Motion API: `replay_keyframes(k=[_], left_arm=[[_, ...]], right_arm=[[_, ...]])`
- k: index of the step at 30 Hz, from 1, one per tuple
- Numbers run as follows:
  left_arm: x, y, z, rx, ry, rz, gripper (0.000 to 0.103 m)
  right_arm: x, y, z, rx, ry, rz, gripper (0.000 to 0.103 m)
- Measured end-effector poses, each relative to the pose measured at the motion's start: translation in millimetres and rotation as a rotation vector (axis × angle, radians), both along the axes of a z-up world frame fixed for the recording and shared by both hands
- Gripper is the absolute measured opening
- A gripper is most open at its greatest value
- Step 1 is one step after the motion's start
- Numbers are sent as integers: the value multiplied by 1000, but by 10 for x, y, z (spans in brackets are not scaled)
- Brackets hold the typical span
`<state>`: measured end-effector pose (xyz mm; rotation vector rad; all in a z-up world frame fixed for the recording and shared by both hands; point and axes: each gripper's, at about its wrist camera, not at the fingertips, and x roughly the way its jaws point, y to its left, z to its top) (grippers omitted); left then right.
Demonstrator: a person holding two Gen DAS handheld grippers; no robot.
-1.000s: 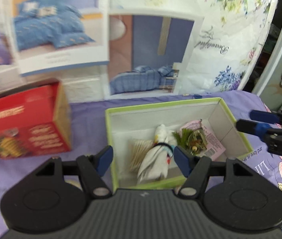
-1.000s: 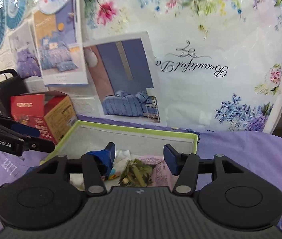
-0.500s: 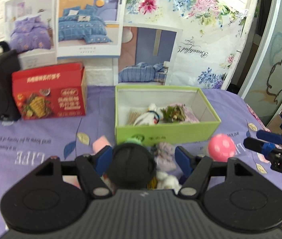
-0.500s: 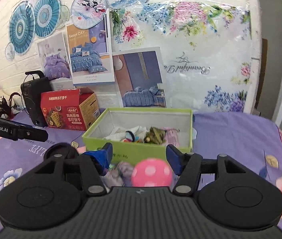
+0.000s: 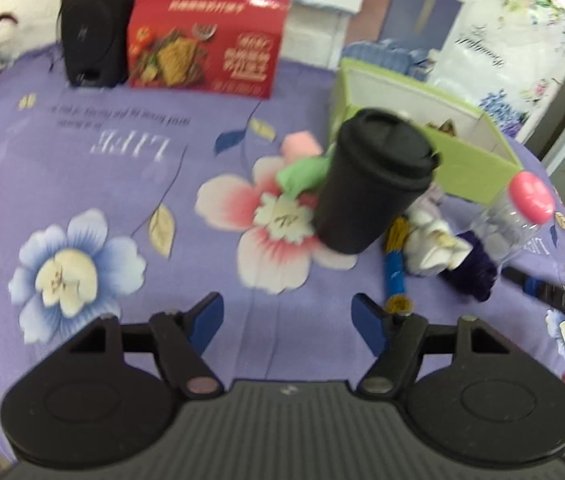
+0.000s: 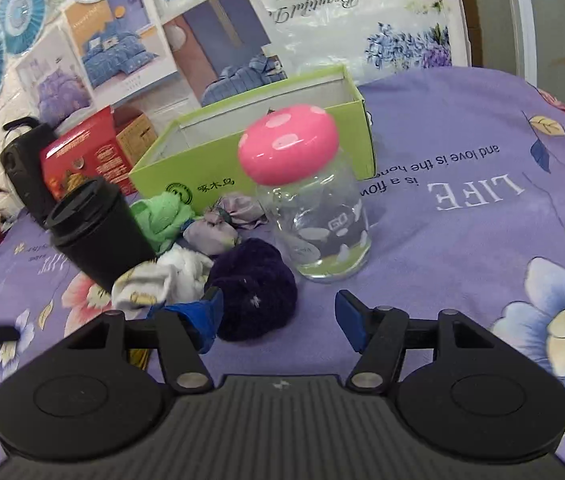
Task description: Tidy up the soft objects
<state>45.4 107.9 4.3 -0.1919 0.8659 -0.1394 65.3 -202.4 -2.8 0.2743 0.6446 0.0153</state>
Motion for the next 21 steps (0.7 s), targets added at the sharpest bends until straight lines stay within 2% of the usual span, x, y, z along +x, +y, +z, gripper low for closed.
replay_keyframes(k=[3,9,12,16,21], left_arm=[[19,50,-46,17,-3,2,72],[107,154,-140,-3,10,-16,72],[107,212,-188,6,11,-39,72],[128,333,-281,0,24,-71,72],[178,529,-359,-49,40,-69,72]], right_arm=[[166,68,14,31,-21,-77,48],[428,171,-149,19,53,-230,50],[418,219,-214,42,45,-304,50],[448,354,-207,28,48,-342,51],[635,457,-345,37,123,-338,53]])
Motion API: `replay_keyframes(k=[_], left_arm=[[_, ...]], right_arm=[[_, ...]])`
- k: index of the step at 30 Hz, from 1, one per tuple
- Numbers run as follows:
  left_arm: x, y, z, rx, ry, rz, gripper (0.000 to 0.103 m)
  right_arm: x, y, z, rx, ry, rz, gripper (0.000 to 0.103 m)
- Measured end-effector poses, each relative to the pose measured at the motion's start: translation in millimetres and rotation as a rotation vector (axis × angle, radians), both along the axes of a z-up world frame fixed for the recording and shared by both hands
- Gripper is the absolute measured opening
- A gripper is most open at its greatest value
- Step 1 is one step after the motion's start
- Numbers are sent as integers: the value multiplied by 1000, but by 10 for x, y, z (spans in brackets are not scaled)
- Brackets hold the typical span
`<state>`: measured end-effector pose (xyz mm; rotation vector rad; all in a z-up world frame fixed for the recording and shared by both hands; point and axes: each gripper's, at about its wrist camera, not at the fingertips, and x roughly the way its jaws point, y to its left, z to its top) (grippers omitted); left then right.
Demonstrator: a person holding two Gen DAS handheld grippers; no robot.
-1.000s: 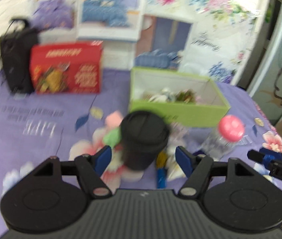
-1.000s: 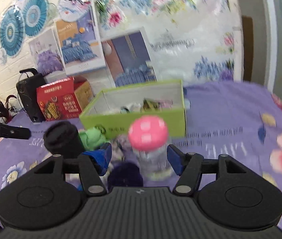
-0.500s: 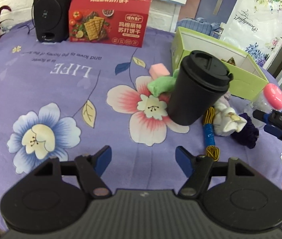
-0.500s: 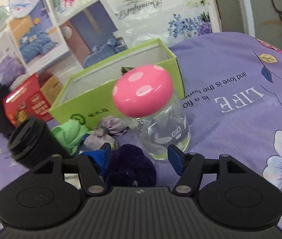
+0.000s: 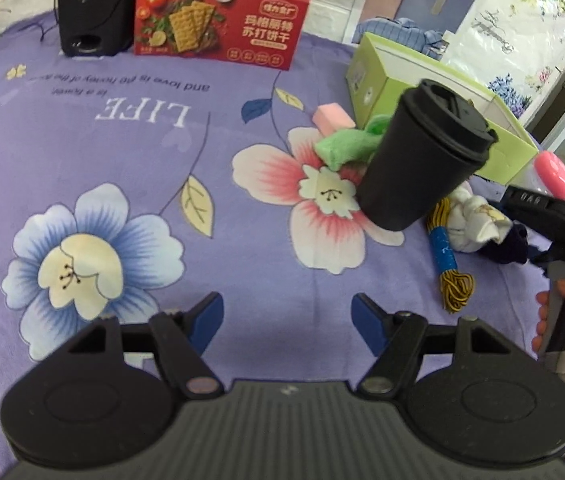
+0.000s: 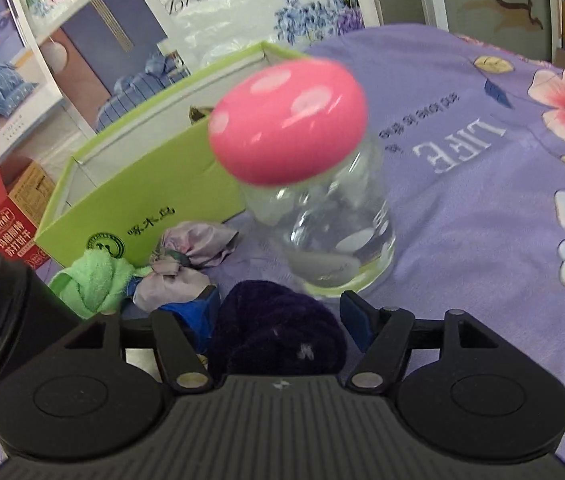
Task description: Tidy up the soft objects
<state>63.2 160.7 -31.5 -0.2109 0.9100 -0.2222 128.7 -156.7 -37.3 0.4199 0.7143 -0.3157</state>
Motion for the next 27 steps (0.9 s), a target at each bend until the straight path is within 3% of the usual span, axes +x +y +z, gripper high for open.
replay_keyframes(k=[5,12,18,22,24,27], left_arm=[[85,82,-24,-18,4,19,72],[89,-73,-10,2,-3,-7,72],[19,-323,42,40,-9,-39,72],[-19,-488,78,74,-15,-50,72],[-37,-549,95,84,-15,-50,72],[-59,-645,121,105,-19,-56,72]], right_arm=[[-151,27,-43,-55,3,82,56],[-567,-386,48,-51,14,138,70],[-975,-664,191,-68,13,180,76],[-1161,-841,244,-113,32,158,77],[-1237,-935,223,-218,88,97,77],[-1465,-1144,271,-173,39,63,77]])
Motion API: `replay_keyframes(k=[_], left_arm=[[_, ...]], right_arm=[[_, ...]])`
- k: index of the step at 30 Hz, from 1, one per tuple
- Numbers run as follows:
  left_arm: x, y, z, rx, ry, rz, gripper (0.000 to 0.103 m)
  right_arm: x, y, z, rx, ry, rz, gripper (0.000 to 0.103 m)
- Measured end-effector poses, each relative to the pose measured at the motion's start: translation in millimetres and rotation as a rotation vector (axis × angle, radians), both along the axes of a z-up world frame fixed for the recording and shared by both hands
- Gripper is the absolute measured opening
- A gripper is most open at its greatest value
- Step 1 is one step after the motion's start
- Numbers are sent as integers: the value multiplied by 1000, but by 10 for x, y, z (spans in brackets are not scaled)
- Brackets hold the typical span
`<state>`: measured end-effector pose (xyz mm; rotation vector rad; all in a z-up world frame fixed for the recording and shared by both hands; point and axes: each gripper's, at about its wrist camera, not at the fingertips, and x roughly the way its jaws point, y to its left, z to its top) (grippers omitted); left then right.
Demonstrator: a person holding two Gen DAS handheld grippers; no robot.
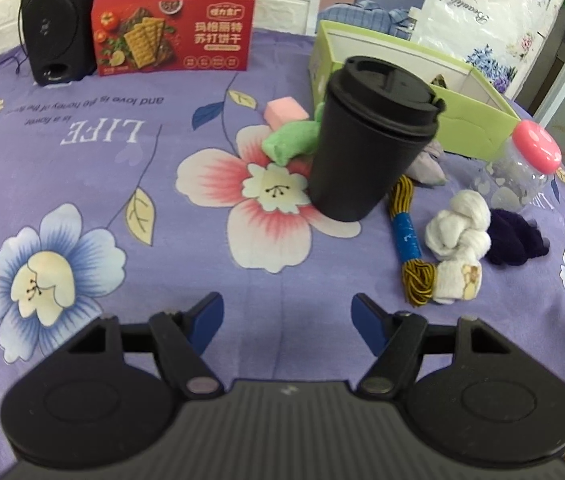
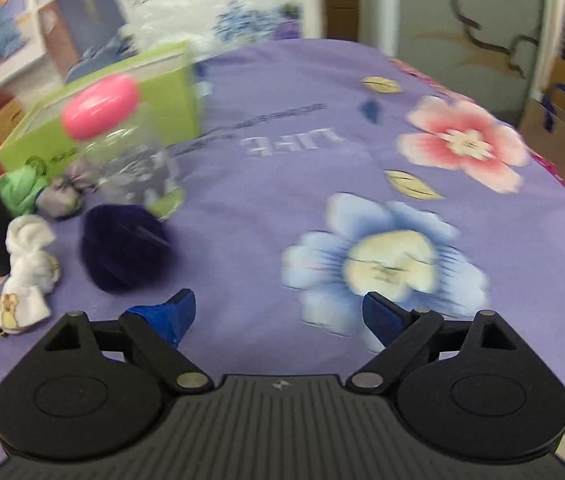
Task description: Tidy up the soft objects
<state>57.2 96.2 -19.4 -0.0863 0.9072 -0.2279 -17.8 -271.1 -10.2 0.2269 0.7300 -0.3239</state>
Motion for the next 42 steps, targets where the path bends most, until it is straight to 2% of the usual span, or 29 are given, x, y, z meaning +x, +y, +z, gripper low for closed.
replay_keyframes(k=[4,10,16,18,20,22,25,29,32,36,39,42], left_arm=[[-5,-100,37,20,-5,5,72],[-66,-164,95,53,-20,6,72],[-81,-118,86,59,-9,27,72],[-48,-133,74,52,1,27,72],[-28,-184,71,53,2,19,72],[-14,-264,63,55,1,-5,72],[9,-406,38,54,8,-33,72],[13,-616,20,44,15,-73,72],[-21,-752,33,48,8,-96,72],[-83,-772,59,63,1,-90,72],[-115,-568,87,78,-2,-42,72],[-112,-256,111,102,-10,30,72]], right_arm=[[1,82,141,1,-72,52,77],[523,519,164,53,-137,205,78],[1165,768,-255,78,-15,224,78],[1249,805,-356,21,13,225,78],[1217,820,-346,-74,31,222,78],[1102,698,-326,-87,30,225,78],[864,387,-301,-125,36,164,78],[565,-40,-187,-110,32,76,78],[361,-134,-49,-78,-22,48,78],[327,249,92,-20,-116,176,78],[459,649,61,-16,-125,301,78],[634,889,-10,15,-106,358,78]])
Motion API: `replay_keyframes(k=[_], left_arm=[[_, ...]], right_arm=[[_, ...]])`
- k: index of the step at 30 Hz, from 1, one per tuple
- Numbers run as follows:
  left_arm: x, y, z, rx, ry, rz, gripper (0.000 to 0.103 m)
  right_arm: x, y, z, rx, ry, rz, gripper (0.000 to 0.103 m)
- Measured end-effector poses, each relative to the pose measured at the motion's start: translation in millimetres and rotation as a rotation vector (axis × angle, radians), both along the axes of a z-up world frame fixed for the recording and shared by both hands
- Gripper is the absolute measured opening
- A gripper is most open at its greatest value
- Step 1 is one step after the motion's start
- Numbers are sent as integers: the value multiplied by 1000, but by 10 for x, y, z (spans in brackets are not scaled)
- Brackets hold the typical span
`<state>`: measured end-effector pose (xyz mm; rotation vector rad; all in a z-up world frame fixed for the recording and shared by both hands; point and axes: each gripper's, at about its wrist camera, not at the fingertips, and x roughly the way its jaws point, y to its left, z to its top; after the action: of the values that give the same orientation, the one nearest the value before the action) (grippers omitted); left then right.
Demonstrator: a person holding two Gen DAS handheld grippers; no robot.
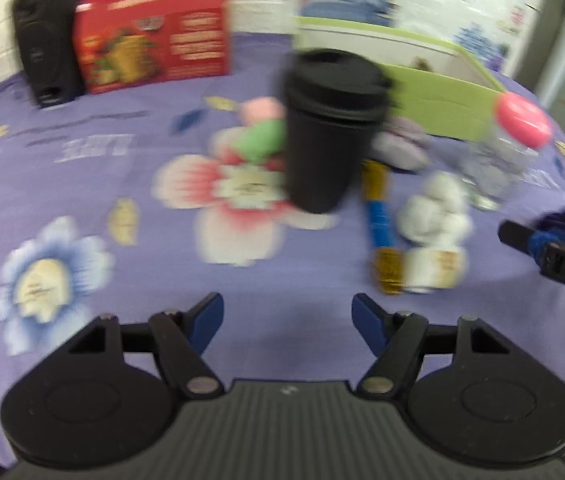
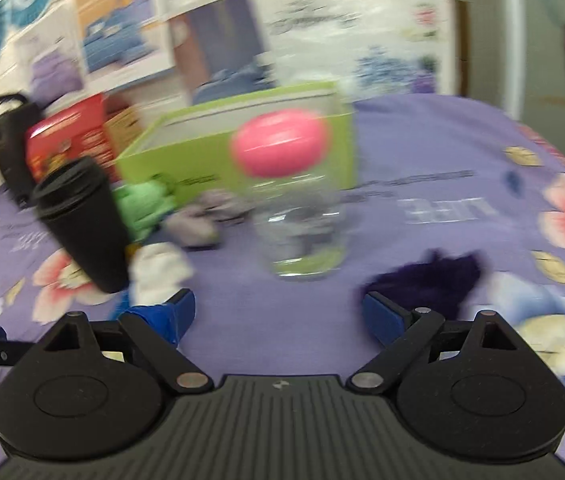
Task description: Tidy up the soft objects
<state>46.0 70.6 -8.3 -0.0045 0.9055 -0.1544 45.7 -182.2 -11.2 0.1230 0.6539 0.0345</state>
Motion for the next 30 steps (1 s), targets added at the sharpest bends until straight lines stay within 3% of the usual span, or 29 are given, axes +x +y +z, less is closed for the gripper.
replay_keyframes(k=[5,10,16,20,26,30], left_arm=[[177,465,11,44,-25,92,72],[415,603,13,35,-26,97,72],[303,67,2,-56,-6,-65,72],[259,-454,35,-105,-17,-109,72],[449,-1022,104,-39,-84,70,73],[610,-1151,50,-66,-35,229,73]], right_arm=[[93,128,-106,28,32,7,78],[22,-28,-102,-1,60,-40,78],[-197,-236,-49,-24,54,-90,78],[-312,-398,92,-26,24,-106,78],[-467,-703,351,-11,-62,-122,78],[-562,-983,421,25,-101,-122,78]])
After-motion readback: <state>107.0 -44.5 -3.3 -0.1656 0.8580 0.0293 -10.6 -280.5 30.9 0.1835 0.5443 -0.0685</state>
